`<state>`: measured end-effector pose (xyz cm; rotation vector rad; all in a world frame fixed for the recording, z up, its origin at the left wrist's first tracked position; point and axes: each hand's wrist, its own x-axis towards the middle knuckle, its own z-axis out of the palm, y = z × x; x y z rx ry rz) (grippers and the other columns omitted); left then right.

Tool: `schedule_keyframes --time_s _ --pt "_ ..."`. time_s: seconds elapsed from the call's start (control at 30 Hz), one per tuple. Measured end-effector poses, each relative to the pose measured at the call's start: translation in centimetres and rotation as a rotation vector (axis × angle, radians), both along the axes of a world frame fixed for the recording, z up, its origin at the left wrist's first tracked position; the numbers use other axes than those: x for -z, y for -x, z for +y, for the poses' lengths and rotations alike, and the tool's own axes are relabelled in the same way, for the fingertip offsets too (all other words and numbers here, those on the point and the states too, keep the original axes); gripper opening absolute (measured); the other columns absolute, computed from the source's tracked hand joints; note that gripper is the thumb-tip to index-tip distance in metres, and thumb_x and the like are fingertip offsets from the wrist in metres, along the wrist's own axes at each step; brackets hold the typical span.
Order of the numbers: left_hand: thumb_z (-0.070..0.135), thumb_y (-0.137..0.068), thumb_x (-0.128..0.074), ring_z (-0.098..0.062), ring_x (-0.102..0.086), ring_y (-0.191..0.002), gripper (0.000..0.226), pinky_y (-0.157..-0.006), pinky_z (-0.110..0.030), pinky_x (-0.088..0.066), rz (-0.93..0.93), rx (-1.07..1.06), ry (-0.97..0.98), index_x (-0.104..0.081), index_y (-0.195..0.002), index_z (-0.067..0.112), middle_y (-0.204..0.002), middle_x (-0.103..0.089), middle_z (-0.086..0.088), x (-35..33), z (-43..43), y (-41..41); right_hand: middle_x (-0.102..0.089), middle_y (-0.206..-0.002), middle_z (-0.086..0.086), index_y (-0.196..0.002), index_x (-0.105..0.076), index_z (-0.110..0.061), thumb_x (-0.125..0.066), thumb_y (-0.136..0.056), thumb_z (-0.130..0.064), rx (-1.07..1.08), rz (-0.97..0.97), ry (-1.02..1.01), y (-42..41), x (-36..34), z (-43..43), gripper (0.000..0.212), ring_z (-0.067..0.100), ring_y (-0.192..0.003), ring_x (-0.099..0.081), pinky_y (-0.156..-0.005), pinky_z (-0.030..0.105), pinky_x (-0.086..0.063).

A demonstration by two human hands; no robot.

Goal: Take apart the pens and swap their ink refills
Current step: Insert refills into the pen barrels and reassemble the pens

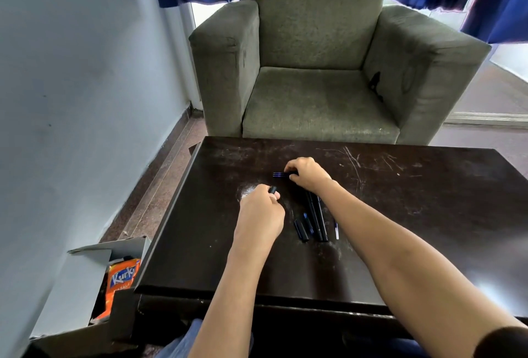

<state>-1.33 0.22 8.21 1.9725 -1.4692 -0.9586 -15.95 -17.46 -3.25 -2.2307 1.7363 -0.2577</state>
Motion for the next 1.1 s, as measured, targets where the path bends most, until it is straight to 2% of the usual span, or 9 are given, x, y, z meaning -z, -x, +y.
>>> schedule_keyframes --time_s 0.1,0.3,0.63,0.8,0.97,1.1 --pt "0.011 -0.1 -0.037 -0.019 -0.06 -0.103 0.033 -0.074 -0.023 -0.044 -0.006 0.001 -0.006 -0.053 -0.128 0.012 -0.121 -0.06 -0.008 -0.05 0.04 -0.01 -0.061 -0.12 0.006 -0.115 -0.065 -0.017 -0.055 -0.089 -0.011 0.006 0.003 0.008 -0.06 0.05 0.02 0.028 0.024 -0.11 -0.057 -0.092 0.04 -0.049" --pt "0.011 -0.1 -0.037 -0.02 -0.06 -0.105 0.033 -0.079 -0.025 -0.047 -0.006 -0.012 -0.014 -0.053 -0.129 0.013 -0.122 -0.06 -0.009 -0.13 -0.05 0.05 -0.063 -0.119 0.007 -0.113 -0.066 -0.016 -0.054 -0.089 -0.01 0.036 -0.004 0.029 -0.41 0.17 0.09 0.028 0.026 -0.109 -0.058 -0.09 0.038 -0.05" --pt "0.011 -0.1 -0.039 -0.018 -0.06 -0.105 0.033 -0.079 -0.025 -0.047 -0.009 -0.022 -0.036 -0.052 -0.129 0.015 -0.122 -0.06 -0.007 -0.26 -0.19 0.18 -0.064 -0.118 0.007 -0.113 -0.066 -0.017 -0.054 -0.09 -0.008 0.05 -0.005 0.034 -0.57 0.02 0.26 0.028 0.026 -0.108 -0.059 -0.09 0.04 -0.051" --pt "0.01 -0.1 -0.035 -0.016 -0.056 -0.093 0.032 -0.073 -0.024 -0.042 0.009 -0.011 -0.029 -0.055 -0.124 0.013 -0.121 -0.059 -0.008 -0.21 -0.1 0.03 -0.063 -0.118 0.007 -0.113 -0.066 -0.016 -0.053 -0.089 -0.007 0.058 -0.007 0.045 -0.66 0.0 0.39 0.029 0.027 -0.109 -0.059 -0.088 0.038 -0.05" --pt "0.011 -0.1 -0.038 -0.018 -0.059 -0.102 0.032 -0.078 -0.025 -0.046 0.004 -0.013 -0.04 -0.053 -0.127 0.014 -0.122 -0.059 -0.008 -0.25 -0.16 0.01 -0.064 -0.117 0.008 -0.112 -0.066 -0.016 -0.054 -0.088 -0.008 0.062 -0.011 0.029 -0.69 -0.1 0.34 0.028 0.027 -0.107 -0.06 -0.087 0.037 -0.051" --pt "0.011 -0.1 -0.04 -0.015 -0.058 -0.096 0.031 -0.076 -0.023 -0.045 0.001 -0.021 -0.029 -0.052 -0.128 0.015 -0.121 -0.059 -0.006 -0.13 -0.2 0.07 -0.063 -0.117 0.008 -0.113 -0.065 -0.016 -0.054 -0.089 -0.009 0.066 -0.008 0.012 -0.69 -0.2 0.29 0.028 0.026 -0.107 -0.059 -0.088 0.038 -0.051"
